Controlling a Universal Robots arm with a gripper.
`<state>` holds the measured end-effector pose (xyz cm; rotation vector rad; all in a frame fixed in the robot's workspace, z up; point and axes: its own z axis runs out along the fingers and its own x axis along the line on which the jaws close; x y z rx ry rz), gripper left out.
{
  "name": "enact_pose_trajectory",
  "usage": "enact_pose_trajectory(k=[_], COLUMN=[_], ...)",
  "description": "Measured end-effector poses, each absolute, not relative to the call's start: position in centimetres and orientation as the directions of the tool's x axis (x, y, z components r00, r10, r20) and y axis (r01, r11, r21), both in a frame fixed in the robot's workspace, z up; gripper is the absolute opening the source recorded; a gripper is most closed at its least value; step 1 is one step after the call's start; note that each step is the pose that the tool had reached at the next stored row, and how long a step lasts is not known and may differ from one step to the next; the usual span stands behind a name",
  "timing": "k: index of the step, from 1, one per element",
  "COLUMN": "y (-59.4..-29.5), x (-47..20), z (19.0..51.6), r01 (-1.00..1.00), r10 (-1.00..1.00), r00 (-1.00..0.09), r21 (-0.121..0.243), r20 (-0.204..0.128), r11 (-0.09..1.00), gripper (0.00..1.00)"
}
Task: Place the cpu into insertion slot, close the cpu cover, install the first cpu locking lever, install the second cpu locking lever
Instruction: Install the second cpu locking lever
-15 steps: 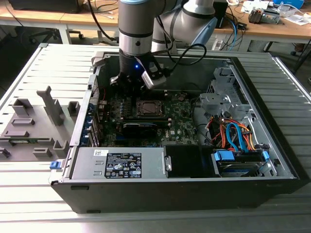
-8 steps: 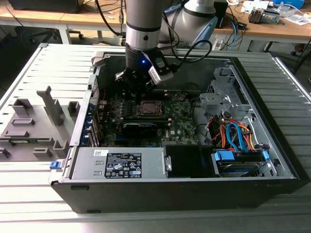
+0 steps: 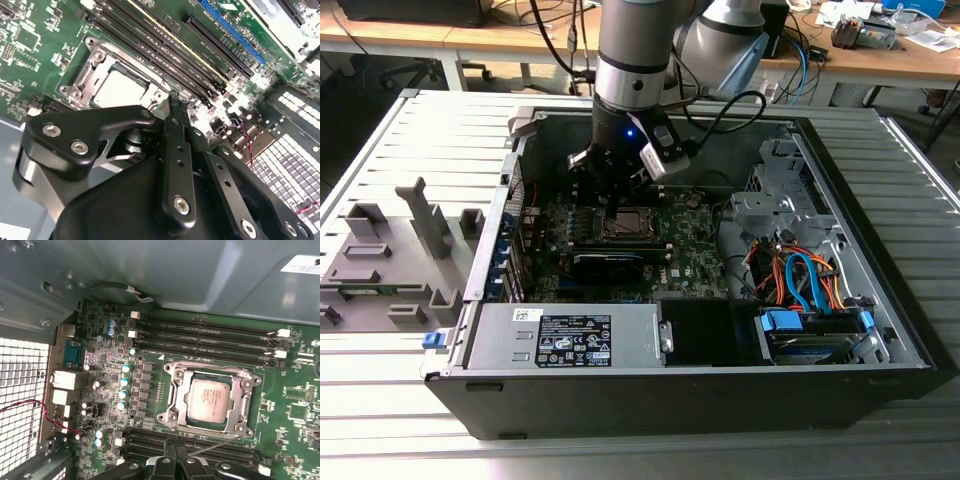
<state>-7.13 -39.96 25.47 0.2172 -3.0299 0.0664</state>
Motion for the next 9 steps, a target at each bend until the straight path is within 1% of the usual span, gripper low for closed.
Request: enact_pose_trajectory(k=[5,9], y=[-40.0,-40.0], x=[-7.1,-7.1], z=[25.0,26.5], r01=[-0.145,-0.145], r10=[-0.14,-0.139], r00=[-0.984,-0.984], r21=[-0.038,-0.04], r20=[0.112,0.111], r11=[0.989,0.989], gripper=[0.11,0.11])
